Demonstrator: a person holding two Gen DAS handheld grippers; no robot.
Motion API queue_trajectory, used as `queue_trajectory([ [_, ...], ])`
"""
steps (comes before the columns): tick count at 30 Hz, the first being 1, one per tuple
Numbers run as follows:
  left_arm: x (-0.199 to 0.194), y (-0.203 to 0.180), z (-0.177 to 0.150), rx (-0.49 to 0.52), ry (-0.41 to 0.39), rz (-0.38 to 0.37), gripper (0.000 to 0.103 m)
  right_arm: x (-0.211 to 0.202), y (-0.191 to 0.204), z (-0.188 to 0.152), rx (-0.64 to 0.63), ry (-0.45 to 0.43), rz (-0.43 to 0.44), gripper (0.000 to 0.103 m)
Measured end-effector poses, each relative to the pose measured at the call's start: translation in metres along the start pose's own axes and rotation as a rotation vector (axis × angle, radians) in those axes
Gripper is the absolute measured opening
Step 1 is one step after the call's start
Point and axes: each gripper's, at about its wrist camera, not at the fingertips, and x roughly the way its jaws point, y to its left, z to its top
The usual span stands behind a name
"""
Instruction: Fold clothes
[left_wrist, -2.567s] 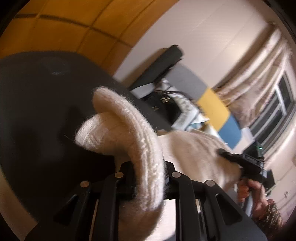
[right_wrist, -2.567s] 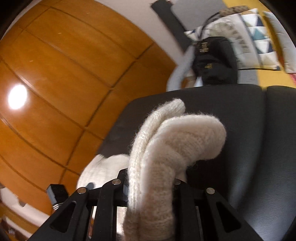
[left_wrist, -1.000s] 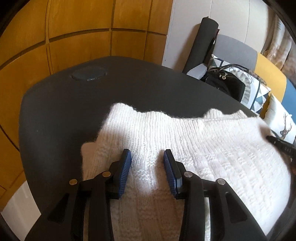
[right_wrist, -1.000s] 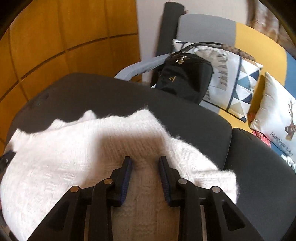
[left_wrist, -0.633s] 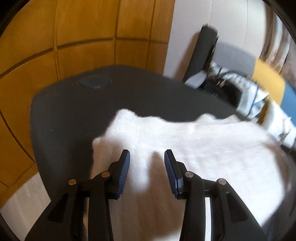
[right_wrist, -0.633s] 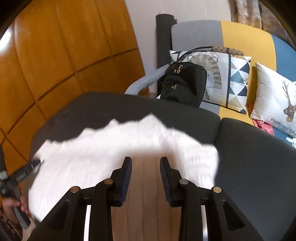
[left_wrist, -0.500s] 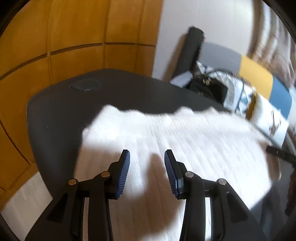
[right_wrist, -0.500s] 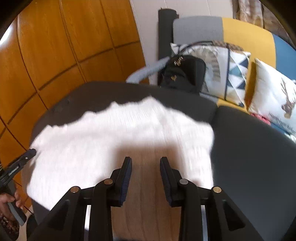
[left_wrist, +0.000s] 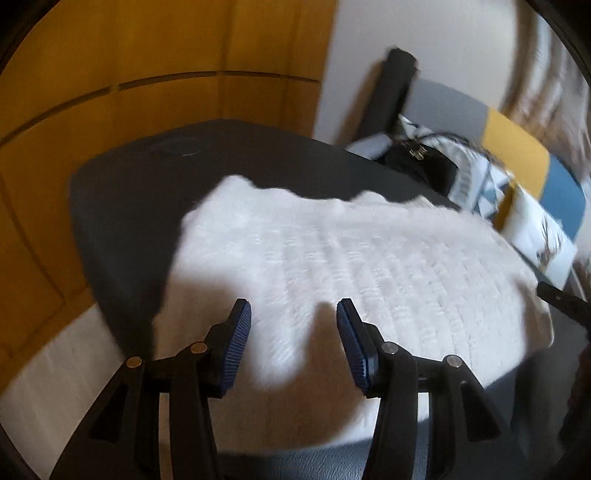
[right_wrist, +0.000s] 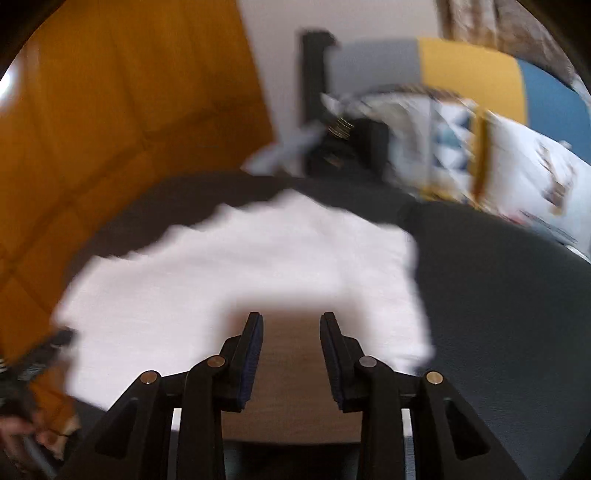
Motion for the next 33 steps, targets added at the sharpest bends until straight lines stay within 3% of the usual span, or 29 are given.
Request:
queue_trajectory([
  [4,0.009,-0.005,-0.010,0.084,0.041,0.045,0.054,0.005,0.059,-0.008,-0.221,0.056,0.046,0.032],
  [7,0.013,-0.015,-0.015,0.153,0.063,0.088,0.063,0.029,0.078,-0.032,-0.336,0.157,-0.050,0.033],
  [9,0.014,-0.019,-0.017,0.176,0.063,0.114,0.065,0.031,0.075,-0.048,-0.316,0.108,-0.070,0.034],
  [14,0.012,-0.020,-0.018,0.175,0.057,0.123,0.066,0.030,0.066,-0.046,-0.266,0.129,-0.023,0.035],
  [17,0.002,-0.012,-0.018,0.114,0.026,0.090,0.066,0.008,0.060,-0.037,-0.186,0.080,0.003,0.035],
  [19,-0.001,-0.006,-0.022,0.061,0.028,0.084,0.067,-0.004,0.052,-0.034,-0.155,0.030,-0.041,0.035],
  [21,0.008,-0.006,-0.023,0.054,0.080,0.108,0.076,0.007,0.039,-0.037,-0.142,0.093,-0.136,0.038],
  [23,0.011,-0.014,-0.023,0.090,0.085,0.143,0.077,0.021,0.020,-0.047,-0.085,0.132,-0.102,0.042],
  [27,0.009,-0.024,-0.025,0.126,0.071,0.201,0.078,0.003,0.011,-0.051,0.030,0.107,-0.080,0.043],
  [33,-0.024,-0.043,-0.031,0.084,0.052,0.146,0.078,-0.028,0.053,-0.072,-0.071,0.133,0.005,0.043],
])
